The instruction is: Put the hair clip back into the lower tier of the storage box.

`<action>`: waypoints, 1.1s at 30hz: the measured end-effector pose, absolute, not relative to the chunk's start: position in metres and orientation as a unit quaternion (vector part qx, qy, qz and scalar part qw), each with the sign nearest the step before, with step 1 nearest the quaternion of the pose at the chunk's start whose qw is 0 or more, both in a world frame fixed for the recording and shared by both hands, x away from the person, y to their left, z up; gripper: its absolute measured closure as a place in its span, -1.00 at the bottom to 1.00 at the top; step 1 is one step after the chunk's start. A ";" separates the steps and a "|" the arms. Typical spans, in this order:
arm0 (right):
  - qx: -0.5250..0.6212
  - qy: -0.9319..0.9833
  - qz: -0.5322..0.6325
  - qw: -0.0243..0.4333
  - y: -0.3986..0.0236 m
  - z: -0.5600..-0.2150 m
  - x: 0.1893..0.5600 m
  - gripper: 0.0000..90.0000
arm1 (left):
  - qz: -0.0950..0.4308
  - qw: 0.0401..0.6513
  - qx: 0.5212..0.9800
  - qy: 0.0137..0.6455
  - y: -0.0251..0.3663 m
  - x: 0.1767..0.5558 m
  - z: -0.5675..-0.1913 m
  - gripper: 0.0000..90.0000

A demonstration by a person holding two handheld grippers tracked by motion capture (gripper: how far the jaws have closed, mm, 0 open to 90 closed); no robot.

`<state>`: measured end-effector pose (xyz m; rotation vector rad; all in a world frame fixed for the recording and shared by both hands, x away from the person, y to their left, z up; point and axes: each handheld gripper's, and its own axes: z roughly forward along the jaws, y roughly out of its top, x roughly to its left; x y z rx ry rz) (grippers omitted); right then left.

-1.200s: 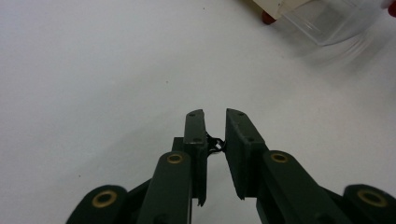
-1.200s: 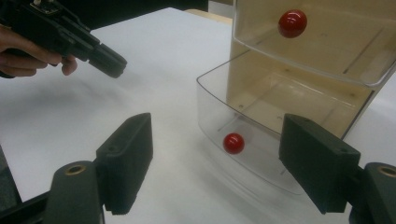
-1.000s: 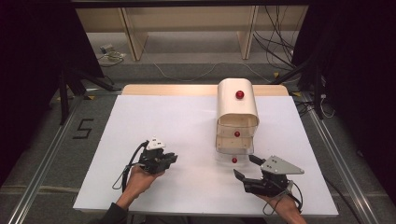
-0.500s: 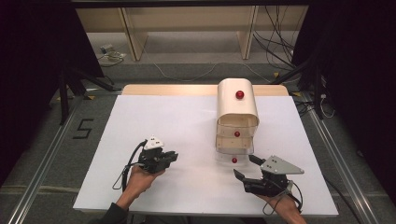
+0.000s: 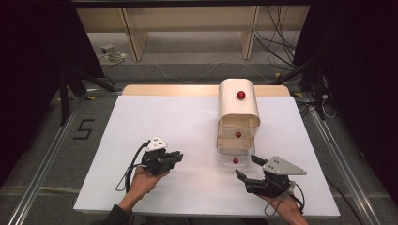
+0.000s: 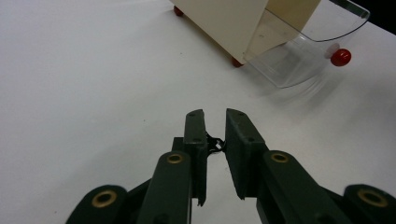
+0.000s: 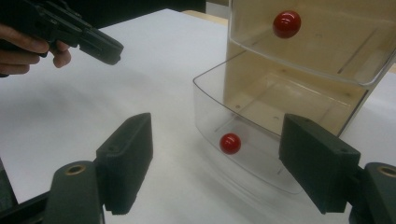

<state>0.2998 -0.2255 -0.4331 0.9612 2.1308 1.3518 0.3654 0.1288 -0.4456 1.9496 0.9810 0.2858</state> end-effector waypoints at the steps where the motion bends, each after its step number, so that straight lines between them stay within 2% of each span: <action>1: 0.347 0.770 0.489 0.219 -0.225 -0.433 0.300 -0.40 | 0.113 0.453 0.791 0.395 0.128 0.365 -0.445 0.74; 33: 0.348 0.771 0.488 0.216 -0.224 -0.434 0.300 -0.40 | 0.089 0.488 0.794 0.351 0.088 0.360 -0.429 0.74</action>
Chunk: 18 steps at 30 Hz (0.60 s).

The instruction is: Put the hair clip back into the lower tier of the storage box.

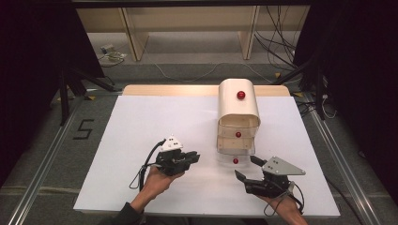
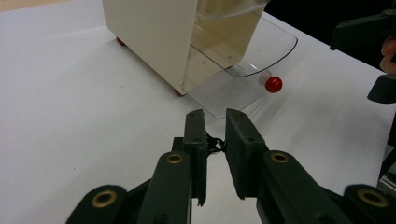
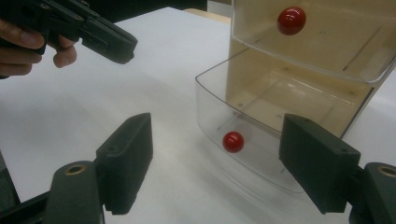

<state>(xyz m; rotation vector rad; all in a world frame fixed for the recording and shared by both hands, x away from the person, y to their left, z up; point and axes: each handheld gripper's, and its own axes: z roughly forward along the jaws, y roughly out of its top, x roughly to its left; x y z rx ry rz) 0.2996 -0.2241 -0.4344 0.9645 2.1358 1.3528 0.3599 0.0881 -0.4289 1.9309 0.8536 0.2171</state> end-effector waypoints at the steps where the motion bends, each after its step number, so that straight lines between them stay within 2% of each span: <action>1: 0.348 0.772 0.487 0.215 -0.224 -0.435 0.300 -0.40 | 0.089 0.488 0.794 0.351 0.087 0.360 -0.429 0.74; 18: 0.351 0.770 0.488 0.213 -0.225 -0.435 0.300 -0.40 | 0.086 0.492 0.798 0.338 0.071 0.365 -0.426 0.74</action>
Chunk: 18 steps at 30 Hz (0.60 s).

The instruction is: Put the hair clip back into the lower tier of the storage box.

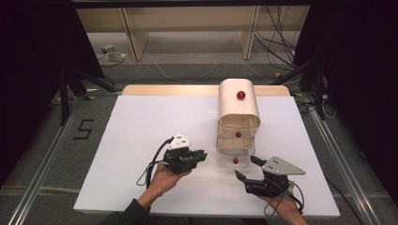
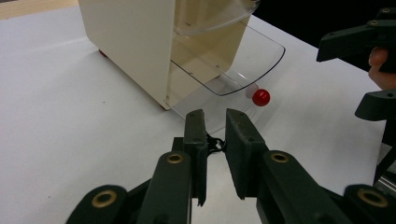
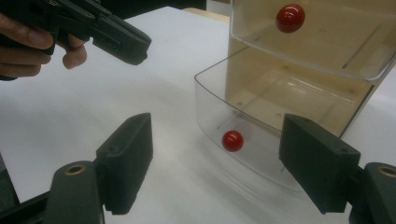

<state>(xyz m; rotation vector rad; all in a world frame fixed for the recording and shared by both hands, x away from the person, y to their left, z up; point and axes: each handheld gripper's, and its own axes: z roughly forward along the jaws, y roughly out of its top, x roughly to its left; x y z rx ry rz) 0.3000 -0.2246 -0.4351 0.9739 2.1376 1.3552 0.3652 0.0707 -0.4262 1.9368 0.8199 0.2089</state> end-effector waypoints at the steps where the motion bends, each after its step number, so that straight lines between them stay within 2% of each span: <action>1: 0.351 0.770 0.488 0.213 -0.225 -0.435 0.300 -0.40 | 0.085 0.492 0.797 0.339 0.071 0.366 -0.426 0.74; 18: 0.350 0.770 0.488 0.214 -0.224 -0.435 0.300 -0.41 | 0.078 0.499 0.799 0.326 0.053 0.368 -0.425 0.74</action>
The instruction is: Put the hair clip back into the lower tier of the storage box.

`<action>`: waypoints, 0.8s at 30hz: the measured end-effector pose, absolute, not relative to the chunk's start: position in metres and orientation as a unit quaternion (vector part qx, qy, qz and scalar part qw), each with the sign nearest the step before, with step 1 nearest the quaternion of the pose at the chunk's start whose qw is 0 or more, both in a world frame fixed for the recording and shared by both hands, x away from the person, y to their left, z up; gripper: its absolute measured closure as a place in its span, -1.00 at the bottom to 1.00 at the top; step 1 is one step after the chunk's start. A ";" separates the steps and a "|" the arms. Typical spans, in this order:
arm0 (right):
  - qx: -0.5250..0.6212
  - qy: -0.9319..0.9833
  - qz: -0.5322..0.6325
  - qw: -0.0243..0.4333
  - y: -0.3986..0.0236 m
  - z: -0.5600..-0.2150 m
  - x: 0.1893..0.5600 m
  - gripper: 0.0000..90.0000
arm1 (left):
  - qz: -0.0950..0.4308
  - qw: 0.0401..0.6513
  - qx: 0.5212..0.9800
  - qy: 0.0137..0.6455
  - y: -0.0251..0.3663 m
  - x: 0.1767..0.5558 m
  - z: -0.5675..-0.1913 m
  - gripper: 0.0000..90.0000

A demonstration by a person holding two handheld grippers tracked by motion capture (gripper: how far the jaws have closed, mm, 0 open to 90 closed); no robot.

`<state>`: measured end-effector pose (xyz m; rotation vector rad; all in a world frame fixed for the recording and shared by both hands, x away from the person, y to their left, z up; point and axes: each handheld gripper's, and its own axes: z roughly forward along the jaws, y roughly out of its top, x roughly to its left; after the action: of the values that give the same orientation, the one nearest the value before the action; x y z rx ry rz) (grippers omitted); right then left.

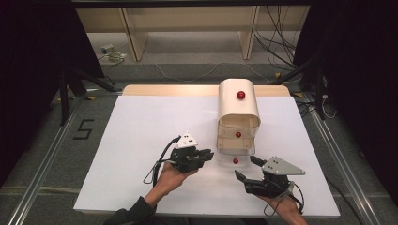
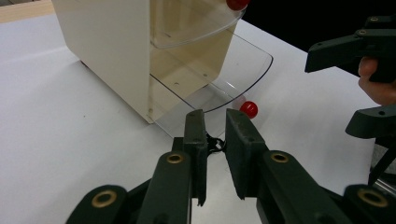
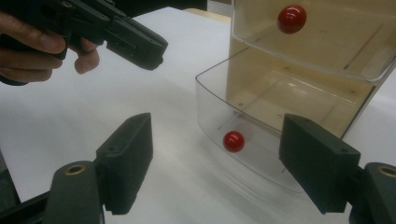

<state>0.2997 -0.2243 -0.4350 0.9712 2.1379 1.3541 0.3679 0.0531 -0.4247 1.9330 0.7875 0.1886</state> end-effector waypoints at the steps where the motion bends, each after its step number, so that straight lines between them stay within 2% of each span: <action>1: 0.350 0.770 0.490 0.213 -0.224 -0.435 0.300 -0.40 | 0.078 0.501 0.797 0.327 0.053 0.368 -0.425 0.74; 24: 0.346 0.771 0.490 0.214 -0.224 -0.435 0.300 -0.40 | 0.077 0.509 0.794 0.322 0.037 0.376 -0.423 0.74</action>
<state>0.2996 -0.2236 -0.4349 0.9610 2.1394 1.3586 0.3757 0.0366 -0.4229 1.9134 0.7757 0.1858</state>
